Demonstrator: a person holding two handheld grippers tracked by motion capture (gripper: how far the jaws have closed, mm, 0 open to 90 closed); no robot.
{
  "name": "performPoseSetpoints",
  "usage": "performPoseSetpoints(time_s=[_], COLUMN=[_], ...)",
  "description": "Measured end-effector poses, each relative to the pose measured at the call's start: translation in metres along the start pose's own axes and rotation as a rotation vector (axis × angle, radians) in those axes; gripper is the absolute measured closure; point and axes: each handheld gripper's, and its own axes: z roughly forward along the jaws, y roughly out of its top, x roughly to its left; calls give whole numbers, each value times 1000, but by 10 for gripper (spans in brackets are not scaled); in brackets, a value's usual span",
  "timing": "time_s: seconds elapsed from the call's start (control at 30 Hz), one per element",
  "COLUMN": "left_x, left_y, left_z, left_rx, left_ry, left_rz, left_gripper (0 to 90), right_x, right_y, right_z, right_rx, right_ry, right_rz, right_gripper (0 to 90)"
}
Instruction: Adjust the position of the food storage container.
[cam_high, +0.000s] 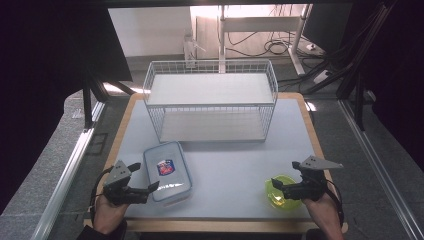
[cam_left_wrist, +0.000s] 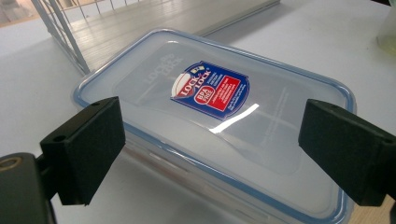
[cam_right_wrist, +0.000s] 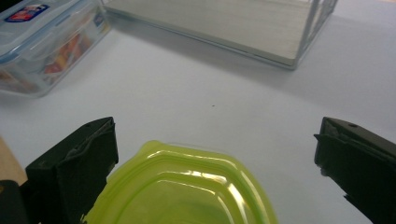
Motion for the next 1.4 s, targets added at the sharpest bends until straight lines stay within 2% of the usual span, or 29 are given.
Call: performPoseSetpoints(time_s=[0.33,0.5,0.6,0.7,0.83,0.87,0.9,0.93,0.97,1.0,1.03,1.07,1.1,1.2,1.4], left_x=[1,-1,-2,-2,-3,-3,-3,-4,-4,-5,-5,-5,-5,-4,-5], left_y=[-1,0,0,0,0,0,0,0,0,0,0,0,0,0,0], left_z=[0,0,0,-1,-1,-1,-1,0,0,0,0,0,0,0,0], left_rx=[-4,-2,-1,-8,-9,-9,-9,-8,-8,-11,-11,-12,-12,-9,-13], left_ry=[5,11,17,19,21,21,20,24,24,25,25,26,28,27,28], left_rz=[-1,0,6,10,15,15,17,21,21,22,22,25,25,23,23], left_gripper=[73,68,68,67,66,67,66,65,65,65,65,65,65,65,65], right_x=[-1,0,1,4,11,11,16,18,18,23,23,26,27,29,29], right_y=[-2,-1,0,2,4,4,5,5,5,5,5,3,2,-1,-14], right_z=[1,1,-1,-4,-12,-12,-17,-18,-18,-19,-19,-21,-22,-27,-38], right_rx=[11,15,28,39,55,55,53,56,56,73,73,88,91,99,120], right_ry=[-52,-45,-10,-11,-6,-6,18,23,23,44,44,44,44,28,8], right_rz=[12,17,36,39,28,28,6,-1,-1,-15,-15,-22,-21,-13,17], right_gripper=[0,0,8,119,371,371,526,588,588,703,703,789,829,900,900])
